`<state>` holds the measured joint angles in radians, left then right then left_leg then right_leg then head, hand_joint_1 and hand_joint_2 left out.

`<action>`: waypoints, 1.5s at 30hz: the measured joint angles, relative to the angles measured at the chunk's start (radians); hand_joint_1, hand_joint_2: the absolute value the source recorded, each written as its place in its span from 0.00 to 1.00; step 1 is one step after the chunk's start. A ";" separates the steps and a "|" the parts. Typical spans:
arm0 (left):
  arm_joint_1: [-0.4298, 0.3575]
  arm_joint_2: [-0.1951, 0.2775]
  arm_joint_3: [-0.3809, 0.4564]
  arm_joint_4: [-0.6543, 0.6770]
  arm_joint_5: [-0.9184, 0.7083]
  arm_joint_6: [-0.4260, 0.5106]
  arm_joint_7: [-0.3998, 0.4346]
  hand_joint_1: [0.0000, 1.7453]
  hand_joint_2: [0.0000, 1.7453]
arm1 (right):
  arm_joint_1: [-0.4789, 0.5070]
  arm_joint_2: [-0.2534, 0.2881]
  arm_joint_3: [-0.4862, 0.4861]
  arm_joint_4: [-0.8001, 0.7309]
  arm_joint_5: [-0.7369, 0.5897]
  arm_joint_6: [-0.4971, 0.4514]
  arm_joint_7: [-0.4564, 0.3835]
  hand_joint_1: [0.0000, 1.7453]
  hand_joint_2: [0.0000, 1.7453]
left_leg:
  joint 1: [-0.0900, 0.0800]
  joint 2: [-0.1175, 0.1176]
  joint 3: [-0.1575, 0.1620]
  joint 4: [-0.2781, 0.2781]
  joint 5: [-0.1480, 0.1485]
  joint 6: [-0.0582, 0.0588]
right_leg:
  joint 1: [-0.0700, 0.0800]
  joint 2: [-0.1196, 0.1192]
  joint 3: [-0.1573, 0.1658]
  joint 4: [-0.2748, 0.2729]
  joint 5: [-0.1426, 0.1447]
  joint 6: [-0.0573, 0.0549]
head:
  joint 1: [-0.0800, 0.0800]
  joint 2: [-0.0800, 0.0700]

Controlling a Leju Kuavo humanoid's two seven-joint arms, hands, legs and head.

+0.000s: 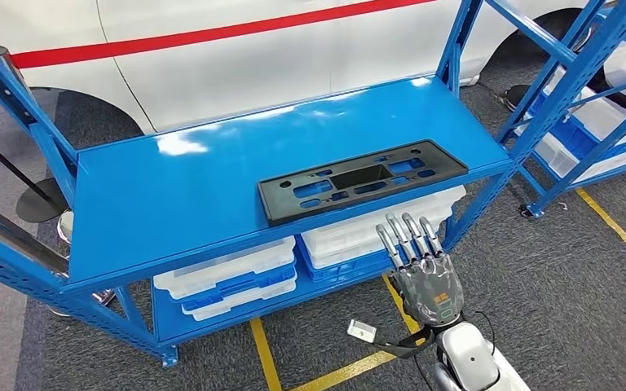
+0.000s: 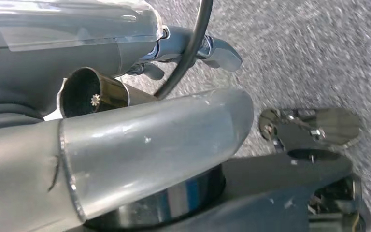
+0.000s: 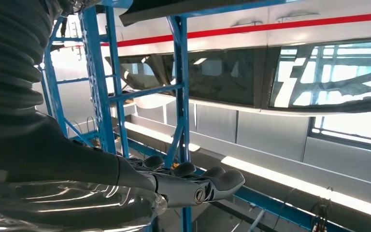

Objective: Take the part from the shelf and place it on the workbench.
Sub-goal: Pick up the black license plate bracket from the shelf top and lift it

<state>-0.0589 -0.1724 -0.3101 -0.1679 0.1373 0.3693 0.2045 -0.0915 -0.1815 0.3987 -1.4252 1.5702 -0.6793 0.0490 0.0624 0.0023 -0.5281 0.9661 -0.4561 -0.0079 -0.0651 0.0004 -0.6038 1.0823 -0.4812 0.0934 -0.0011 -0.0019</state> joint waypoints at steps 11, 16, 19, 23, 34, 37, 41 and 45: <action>0.000 0.000 0.000 0.000 0.000 0.004 0.001 0.00 0.00 | -0.008 0.020 0.010 0.024 0.000 0.000 -0.004 0.00 1.00 | -0.017 -0.003 -0.156 0.324 -0.158 -0.016 | 0.031 0.007 0.016 -0.036 -0.004 -0.087 | 0.000 0.000; 0.002 0.001 0.000 0.000 0.001 0.006 0.002 0.00 0.00 | -0.013 0.027 0.013 0.030 0.000 0.000 -0.019 0.00 1.00 | -0.051 -0.005 -0.098 0.164 -0.034 0.043 | 0.058 0.009 0.032 -0.034 -0.016 -0.098 | 0.000 0.000; 0.000 0.002 0.001 0.000 0.001 0.007 0.003 0.00 0.00 | -0.016 0.033 0.016 0.033 0.000 0.000 -0.033 0.00 1.00 | -0.062 -0.006 -0.069 0.091 -0.021 0.050 | 0.061 0.011 0.027 -0.034 -0.016 -0.086 | 0.000 0.000; 0.000 0.000 0.001 0.000 0.001 0.007 0.004 0.00 0.00 | -0.022 0.037 0.022 0.038 0.000 0.000 -0.041 0.00 1.00 | -0.054 -0.004 -0.058 0.065 -0.012 0.061 | 0.057 0.007 0.007 0.013 -0.051 -0.064 | 0.002 0.000; -0.001 -0.004 0.001 0.000 0.000 0.004 0.006 0.00 0.00 | -0.051 0.049 0.052 0.093 -0.021 0.000 -0.076 0.00 1.00 | -0.065 -0.005 -0.044 0.062 -0.023 0.052 | 0.068 0.002 0.014 -0.051 0.011 -0.085 | 0.001 0.000; -0.002 -0.006 0.001 0.000 0.000 0.002 0.007 0.00 0.00 | -0.057 0.054 0.062 0.110 -0.026 0.000 -0.081 0.00 1.00 | -0.066 -0.005 -0.044 0.072 -0.035 0.038 | 0.060 0.001 0.028 -0.073 0.019 -0.098 | 0.001 0.000; -0.001 -0.006 0.001 0.000 0.000 0.000 0.009 0.00 0.00 | -0.072 0.065 0.076 0.141 -0.031 0.000 -0.088 0.00 1.00 | -0.057 -0.005 -0.144 0.275 -0.134 0.019 | 0.050 -0.002 0.044 -0.091 0.023 -0.109 | -0.001 0.000; 0.001 -0.006 0.001 0.000 0.000 -0.003 0.011 0.00 0.00 | -0.079 0.070 0.094 0.177 -0.032 0.000 -0.092 0.00 1.00 | -0.041 -0.005 -0.141 0.236 -0.064 -0.001 | 0.039 0.001 0.045 -0.077 0.010 -0.094 | -0.001 0.000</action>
<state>-0.0578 -0.1781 -0.3094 -0.1678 0.1370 0.3662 0.2152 -0.1708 -0.1111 0.4928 -1.2487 1.5377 -0.6794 -0.0427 0.0216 -0.0024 -0.6688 1.2024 -0.5206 -0.0087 -0.0256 0.0016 -0.5584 1.0055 -0.4717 -0.0009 -0.0020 -0.0019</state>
